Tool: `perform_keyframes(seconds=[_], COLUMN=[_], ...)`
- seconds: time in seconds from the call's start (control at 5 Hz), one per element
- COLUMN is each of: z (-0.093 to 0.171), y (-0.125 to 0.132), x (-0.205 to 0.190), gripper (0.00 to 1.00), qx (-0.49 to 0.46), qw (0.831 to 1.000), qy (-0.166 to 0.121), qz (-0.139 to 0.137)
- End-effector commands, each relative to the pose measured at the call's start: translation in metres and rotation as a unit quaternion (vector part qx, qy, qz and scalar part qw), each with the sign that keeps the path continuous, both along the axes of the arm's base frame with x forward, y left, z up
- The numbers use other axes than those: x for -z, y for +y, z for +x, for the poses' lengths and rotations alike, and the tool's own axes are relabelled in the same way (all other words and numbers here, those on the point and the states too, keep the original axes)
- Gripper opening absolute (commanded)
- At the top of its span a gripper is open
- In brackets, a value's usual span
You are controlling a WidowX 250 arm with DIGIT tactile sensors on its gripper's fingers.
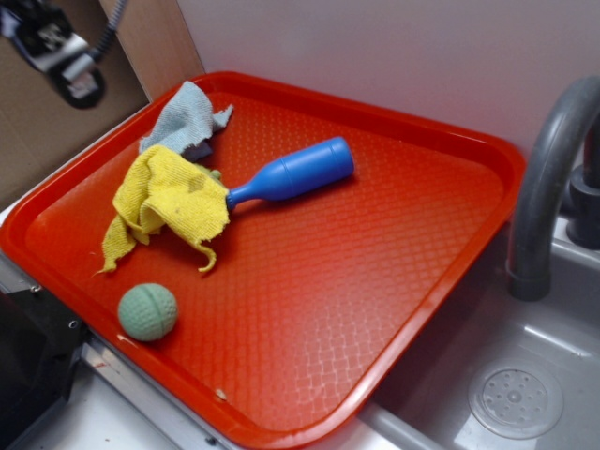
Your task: Grab the yellow cloth.
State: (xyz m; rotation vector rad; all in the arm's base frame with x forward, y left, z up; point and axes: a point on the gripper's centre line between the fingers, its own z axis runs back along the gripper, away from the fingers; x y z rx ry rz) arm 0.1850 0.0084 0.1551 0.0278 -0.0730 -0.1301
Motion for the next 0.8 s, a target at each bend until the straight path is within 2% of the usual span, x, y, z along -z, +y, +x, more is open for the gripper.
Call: perform_keyframes(seconds=[0.0,0.2,0.4,0.6], z=[0.031,0.035,0.035,0.032], y=[0.006,-0.010,-0.022,-0.018], x=[0.087,0.110,0.129,0.102], gripper=[1.00,1.00,0.00,0.00], qx=[0.019,0.030,0.026,0.025], qw=[1.000,0.999,0.999,1.000], qy=[-0.003,0.001,0.002,-0.016], qz=[0.020,0.031,0.033,0.005])
